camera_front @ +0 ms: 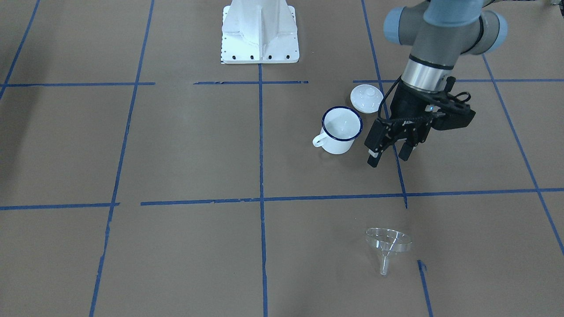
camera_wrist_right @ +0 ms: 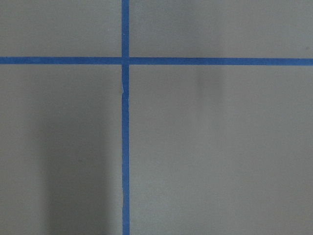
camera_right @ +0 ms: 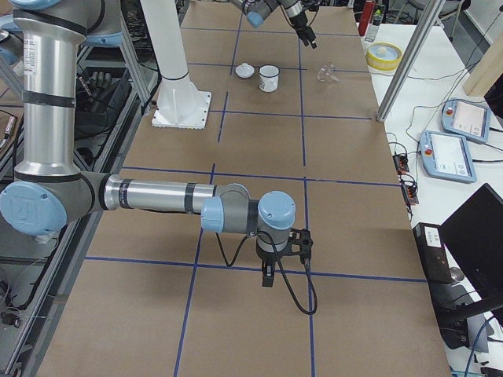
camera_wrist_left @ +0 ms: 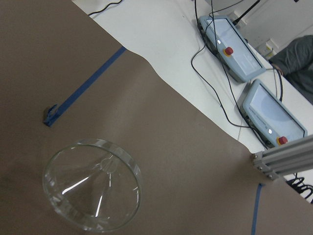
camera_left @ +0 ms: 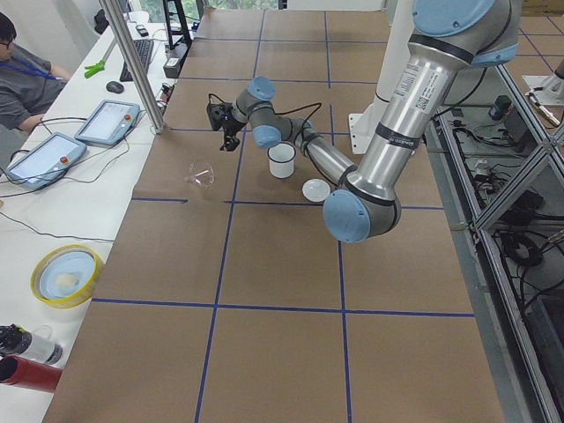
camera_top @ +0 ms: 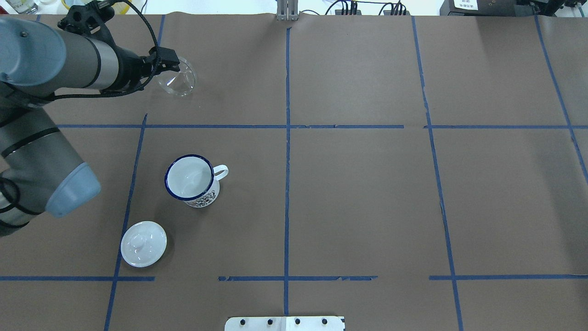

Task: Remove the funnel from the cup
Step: 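Lower the funnel onto the table and open the left gripper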

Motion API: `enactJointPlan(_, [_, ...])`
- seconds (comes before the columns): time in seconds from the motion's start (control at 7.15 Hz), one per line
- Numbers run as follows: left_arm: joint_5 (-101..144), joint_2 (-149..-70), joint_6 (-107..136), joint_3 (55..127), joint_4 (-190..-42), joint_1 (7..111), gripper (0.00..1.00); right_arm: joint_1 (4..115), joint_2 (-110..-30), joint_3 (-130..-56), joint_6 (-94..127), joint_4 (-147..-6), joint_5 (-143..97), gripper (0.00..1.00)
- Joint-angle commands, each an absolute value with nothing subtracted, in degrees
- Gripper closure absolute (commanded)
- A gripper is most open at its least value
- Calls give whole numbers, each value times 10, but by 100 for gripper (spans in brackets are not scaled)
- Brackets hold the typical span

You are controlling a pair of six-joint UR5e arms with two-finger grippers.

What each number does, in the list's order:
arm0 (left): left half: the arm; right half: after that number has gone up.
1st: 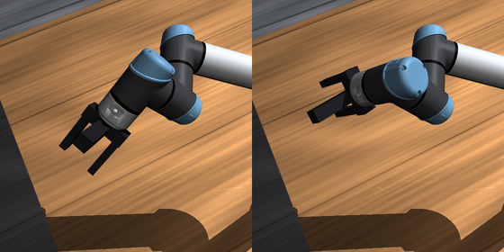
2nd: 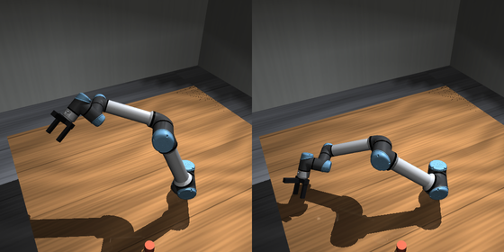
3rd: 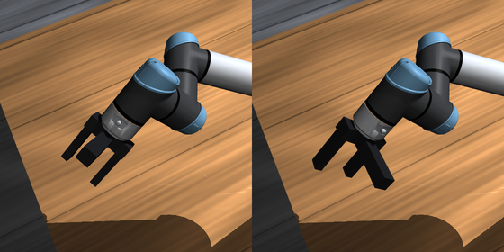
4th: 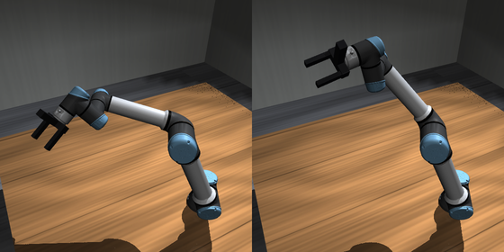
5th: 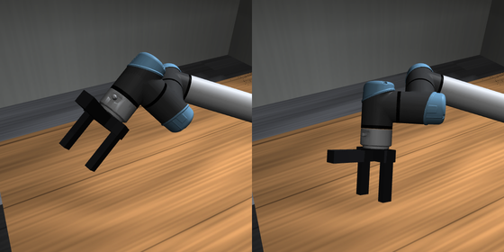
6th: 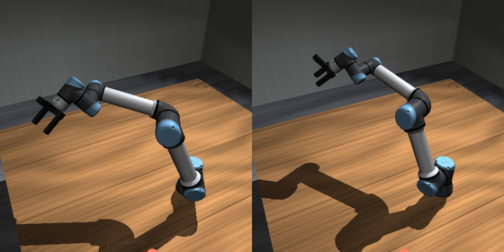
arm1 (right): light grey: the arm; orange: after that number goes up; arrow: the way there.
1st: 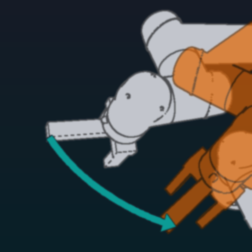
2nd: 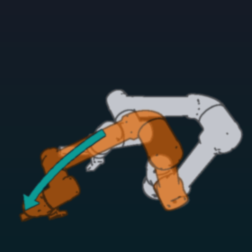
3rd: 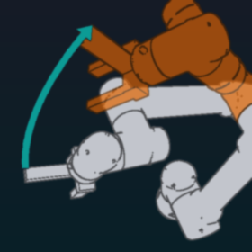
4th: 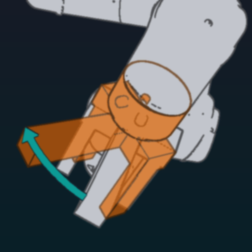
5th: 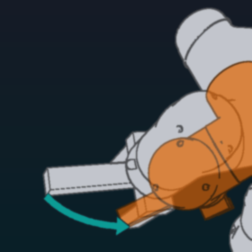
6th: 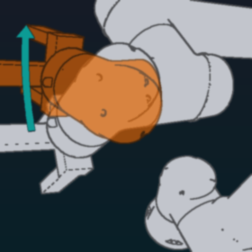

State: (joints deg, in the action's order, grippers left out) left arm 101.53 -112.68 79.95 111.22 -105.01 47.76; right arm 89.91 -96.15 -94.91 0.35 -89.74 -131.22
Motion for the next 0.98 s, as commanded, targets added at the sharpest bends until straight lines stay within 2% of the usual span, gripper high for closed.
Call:
enactJointPlan(0.0, [1079, -1050, 722, 1243, -961, 480, 0, 899, -962, -949, 4, -897, -1312, 0])
enactJointPlan(0.14, [1124, -985, 696, 1285, -961, 465, 0, 899, -962, -948, 4, -897, -1312, 0])
enactJointPlan(0.42, [1136, -925, 703, 1287, -963, 370, 0, 899, -962, -948, 4, -897, -1312, 0])
enactJointPlan(0.84, [1119, -909, 759, 1231, -1003, 286, 0, 899, -962, -948, 4, -897, -1312, 0])
